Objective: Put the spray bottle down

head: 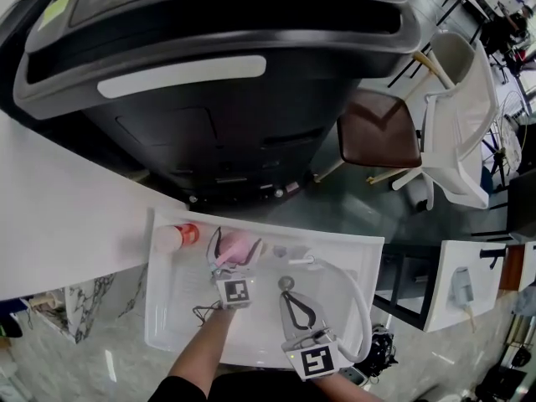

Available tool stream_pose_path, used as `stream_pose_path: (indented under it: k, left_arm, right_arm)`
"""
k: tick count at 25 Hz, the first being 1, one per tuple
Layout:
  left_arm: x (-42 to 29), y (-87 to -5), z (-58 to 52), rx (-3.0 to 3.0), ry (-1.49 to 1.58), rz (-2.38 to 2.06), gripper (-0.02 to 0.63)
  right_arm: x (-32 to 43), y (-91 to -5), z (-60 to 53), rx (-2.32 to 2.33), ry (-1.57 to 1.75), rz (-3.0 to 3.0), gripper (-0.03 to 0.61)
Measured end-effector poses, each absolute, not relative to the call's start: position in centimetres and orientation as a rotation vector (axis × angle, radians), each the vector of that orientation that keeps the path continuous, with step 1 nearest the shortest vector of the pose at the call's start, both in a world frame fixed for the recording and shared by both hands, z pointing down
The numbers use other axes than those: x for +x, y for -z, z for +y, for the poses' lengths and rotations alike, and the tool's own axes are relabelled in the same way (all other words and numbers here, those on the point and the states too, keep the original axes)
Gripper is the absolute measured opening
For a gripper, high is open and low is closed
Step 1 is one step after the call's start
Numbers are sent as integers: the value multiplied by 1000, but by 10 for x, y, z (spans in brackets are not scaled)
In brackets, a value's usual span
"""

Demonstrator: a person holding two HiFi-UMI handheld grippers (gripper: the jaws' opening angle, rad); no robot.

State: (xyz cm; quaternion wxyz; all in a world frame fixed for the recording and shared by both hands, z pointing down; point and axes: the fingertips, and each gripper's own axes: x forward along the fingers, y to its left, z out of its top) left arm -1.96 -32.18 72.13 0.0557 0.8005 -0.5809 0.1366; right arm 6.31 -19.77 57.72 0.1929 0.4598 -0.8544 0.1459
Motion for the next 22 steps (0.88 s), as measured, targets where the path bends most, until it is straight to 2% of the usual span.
stream_pose_path:
  k: [22]
  left_arm:
    - [-8, -728, -319, 2511, -488, -1717, 454]
  right_arm:
    - [70, -586, -212, 1358, -449, -2380, -2]
